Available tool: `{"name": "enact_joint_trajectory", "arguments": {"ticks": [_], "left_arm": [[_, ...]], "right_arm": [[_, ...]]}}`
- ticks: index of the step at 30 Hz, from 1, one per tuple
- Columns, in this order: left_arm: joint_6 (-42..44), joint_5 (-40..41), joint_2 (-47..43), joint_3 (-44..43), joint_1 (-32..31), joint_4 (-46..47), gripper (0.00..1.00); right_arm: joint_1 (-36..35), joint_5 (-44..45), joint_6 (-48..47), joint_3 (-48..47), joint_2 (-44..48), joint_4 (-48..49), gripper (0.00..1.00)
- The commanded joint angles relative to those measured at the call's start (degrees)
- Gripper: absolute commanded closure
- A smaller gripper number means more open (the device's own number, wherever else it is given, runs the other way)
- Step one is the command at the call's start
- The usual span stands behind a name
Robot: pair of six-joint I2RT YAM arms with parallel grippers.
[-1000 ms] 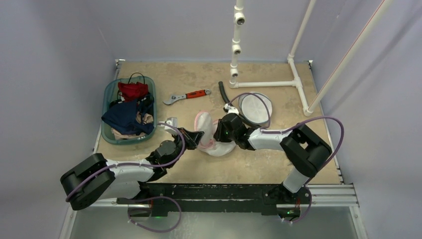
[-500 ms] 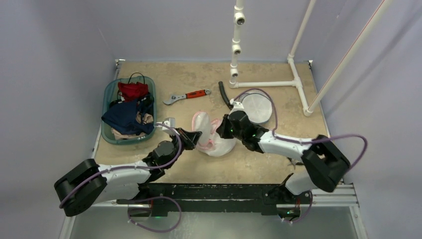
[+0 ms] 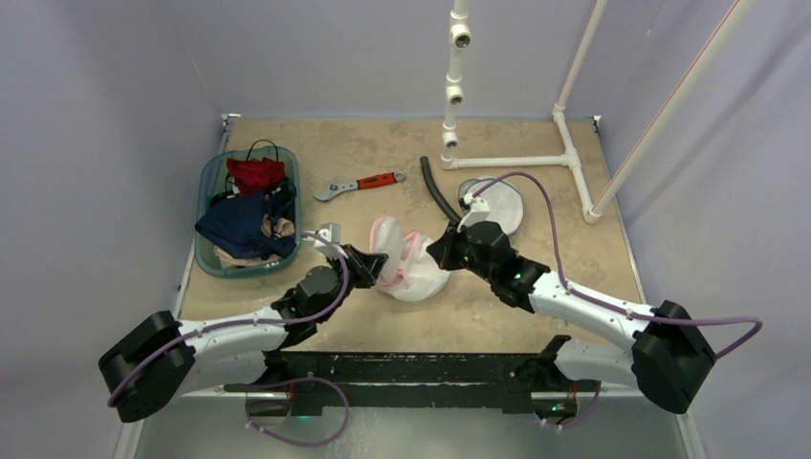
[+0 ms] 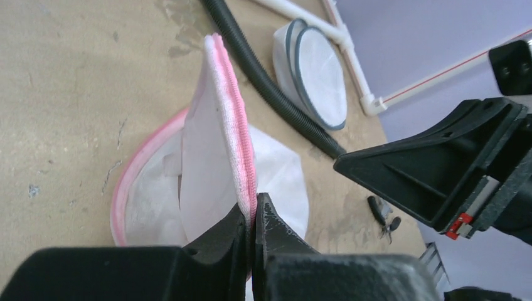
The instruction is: Unzip the laundry bag and remove the bra
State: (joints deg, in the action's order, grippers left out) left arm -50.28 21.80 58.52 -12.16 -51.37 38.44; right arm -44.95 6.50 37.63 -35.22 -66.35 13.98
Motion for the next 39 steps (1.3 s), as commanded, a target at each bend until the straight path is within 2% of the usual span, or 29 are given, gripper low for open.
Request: {"name": "enact_joint_trajectory", "arguments": {"ticks": [1, 8, 15, 20, 22, 32, 36, 39], "left_arm": [[-0.4, -5.5, 4.2, -2.1, 0.4, 6.1, 1.0], [-1.9, -12.5, 4.1, -7.6, 0.1, 9.4, 1.0], [-8.9, -16.6, 6.0, -6.9, -0.3, 16.4, 1.0], [-13.1, -18.5, 9.4, -5.0, -0.5, 21.5, 1.0], [-15.0, -19.2, 11.5, -3.6, -0.5, 24.8, 1.0], [-21.0, -17.0, 18.2, 1.4, -0.5, 29.6, 1.0], [-21.8, -12.3, 17.5, 3.8, -0.5, 27.1, 1.0], [-20.6, -8.1, 15.7, 4.6, -0.4, 21.7, 1.0]], "right_arm": [[0.4, 2.6, -0.5, 2.2, 3.3, -1.4, 1.0], [0.5, 8.0, 0.1, 6.7, 15.1, -4.9, 1.0], [0.6, 8.6, 3.5, 12.4, 23.8, -7.1, 1.0], [0.7, 7.0, 7.0, 15.6, 26.6, -7.5, 0.72], [0.6, 7.0, 7.5, 16.2, 28.2, -8.1, 0.64], [0.7, 4.2, 9.4, 17.1, 31.2, -9.8, 0.56], [0.6, 1.9, 10.5, 17.7, 29.1, -7.2, 0.48], [0.6, 0.2, 10.8, 17.9, 27.2, -4.7, 0.4]]}}
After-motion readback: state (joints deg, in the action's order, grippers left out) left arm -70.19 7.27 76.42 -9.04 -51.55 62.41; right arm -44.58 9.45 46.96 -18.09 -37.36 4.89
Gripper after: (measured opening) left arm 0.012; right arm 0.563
